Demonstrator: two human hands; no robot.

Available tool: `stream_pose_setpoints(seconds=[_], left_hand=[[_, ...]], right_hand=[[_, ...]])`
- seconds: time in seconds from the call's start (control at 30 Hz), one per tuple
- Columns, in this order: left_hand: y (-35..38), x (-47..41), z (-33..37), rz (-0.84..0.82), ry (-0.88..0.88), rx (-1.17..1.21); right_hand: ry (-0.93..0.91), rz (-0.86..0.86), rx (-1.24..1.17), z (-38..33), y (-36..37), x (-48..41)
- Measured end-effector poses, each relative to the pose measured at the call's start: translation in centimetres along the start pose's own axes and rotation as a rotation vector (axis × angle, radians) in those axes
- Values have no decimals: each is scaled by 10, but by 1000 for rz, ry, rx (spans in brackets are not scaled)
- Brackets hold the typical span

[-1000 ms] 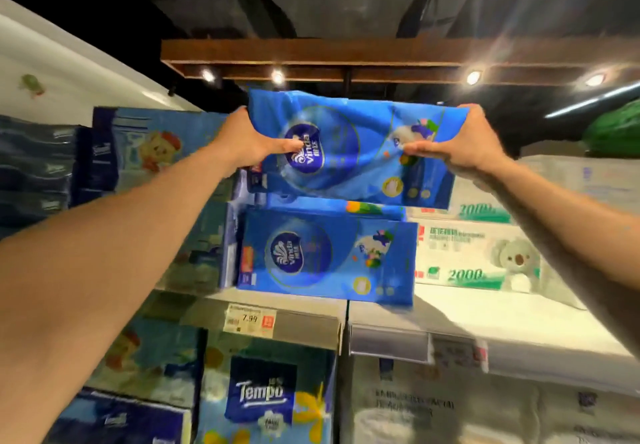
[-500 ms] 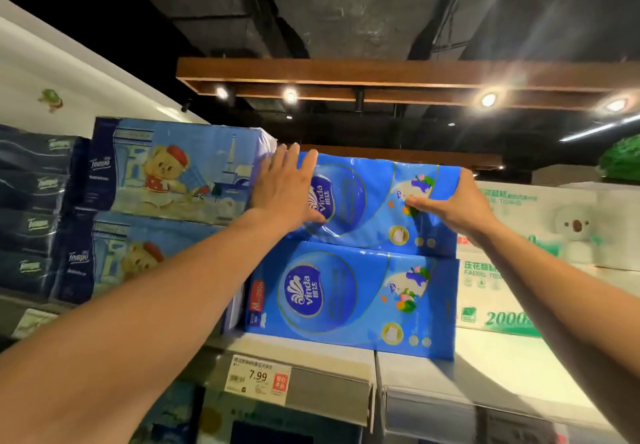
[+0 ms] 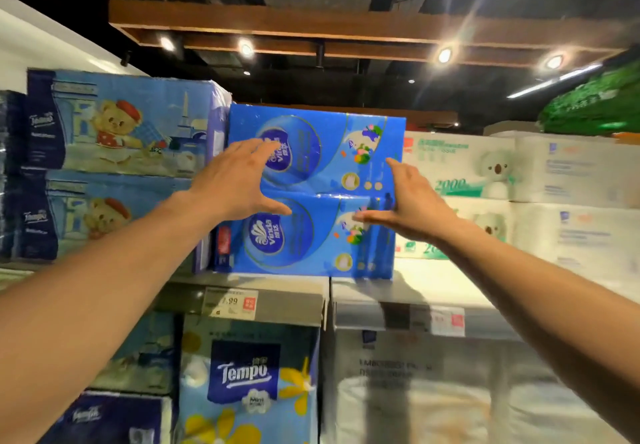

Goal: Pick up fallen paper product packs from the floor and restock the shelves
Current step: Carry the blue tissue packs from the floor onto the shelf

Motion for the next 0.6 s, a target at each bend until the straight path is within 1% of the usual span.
stream_pose_setpoints(seconds=[0.17,0.33,0.5,0.6], left_hand=[[14,38,29,-56,56,90],[26,97,62,-201,38,132],[27,167,98,-266,37,158],[19,212,128,-307,15,176]], right_hand=[[7,-79,21,-2,5,61],[33,-181,62,1,12,127],[38,-257,42,12,9,204],[34,-339,40,16,11,259]])
Point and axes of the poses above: each hand's wrist, its own x-axis away from the middle knuckle, its own y-axis out of the palm, z = x × y, the point moved 3 cm from there along -x, towards the middle knuckle, and after that the axes turned 5 degrees about y, right-handed, at the moved point
